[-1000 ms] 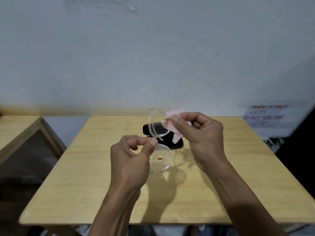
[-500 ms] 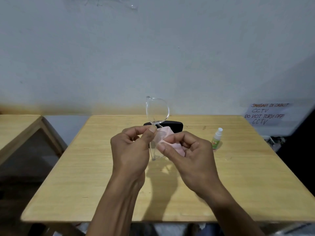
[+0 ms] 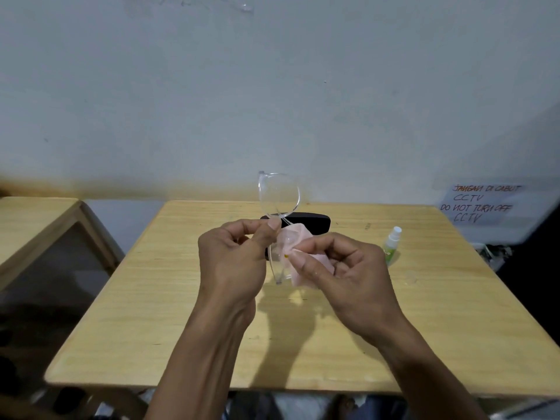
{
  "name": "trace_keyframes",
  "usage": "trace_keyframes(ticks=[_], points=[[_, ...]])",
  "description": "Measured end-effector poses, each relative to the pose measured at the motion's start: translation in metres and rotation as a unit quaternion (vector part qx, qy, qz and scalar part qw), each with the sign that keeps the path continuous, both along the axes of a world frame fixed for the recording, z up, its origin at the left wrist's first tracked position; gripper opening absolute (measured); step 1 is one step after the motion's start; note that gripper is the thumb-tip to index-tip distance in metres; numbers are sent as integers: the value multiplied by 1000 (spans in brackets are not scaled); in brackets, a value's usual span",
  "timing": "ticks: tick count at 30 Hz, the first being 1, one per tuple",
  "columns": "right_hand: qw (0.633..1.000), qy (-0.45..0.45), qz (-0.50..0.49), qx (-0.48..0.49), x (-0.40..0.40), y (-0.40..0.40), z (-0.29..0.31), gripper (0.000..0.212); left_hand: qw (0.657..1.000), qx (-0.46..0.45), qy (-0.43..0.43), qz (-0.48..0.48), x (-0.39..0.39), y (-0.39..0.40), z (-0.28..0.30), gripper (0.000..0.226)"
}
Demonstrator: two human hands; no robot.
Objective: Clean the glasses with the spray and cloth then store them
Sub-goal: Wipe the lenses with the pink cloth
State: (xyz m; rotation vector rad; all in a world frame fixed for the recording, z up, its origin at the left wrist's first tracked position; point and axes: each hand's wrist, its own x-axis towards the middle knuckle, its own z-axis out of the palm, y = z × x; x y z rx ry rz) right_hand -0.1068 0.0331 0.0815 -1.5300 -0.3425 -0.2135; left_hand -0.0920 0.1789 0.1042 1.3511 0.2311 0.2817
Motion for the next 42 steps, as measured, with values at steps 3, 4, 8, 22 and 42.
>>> trace_keyframes(ticks=[3,4,8,22,42], points=[[999,14,42,4,0,-4,-2,2,999,-30,4,11,1,-2,1,15],[999,6,38,-13,2,-4,-3,1,999,-38,4,11,0,-3,1,15],[997,-40,-10,-57,5,2,-10,6,998,-54,9,16,0,-8,1,13],[995,35,-97,-10,2,10,-6,8,999,-40,30,21,-3,-11,1,14],[996,47,-55,47,6,14,-4,18,996,-82,39,-12,-6,-10,6,15]])
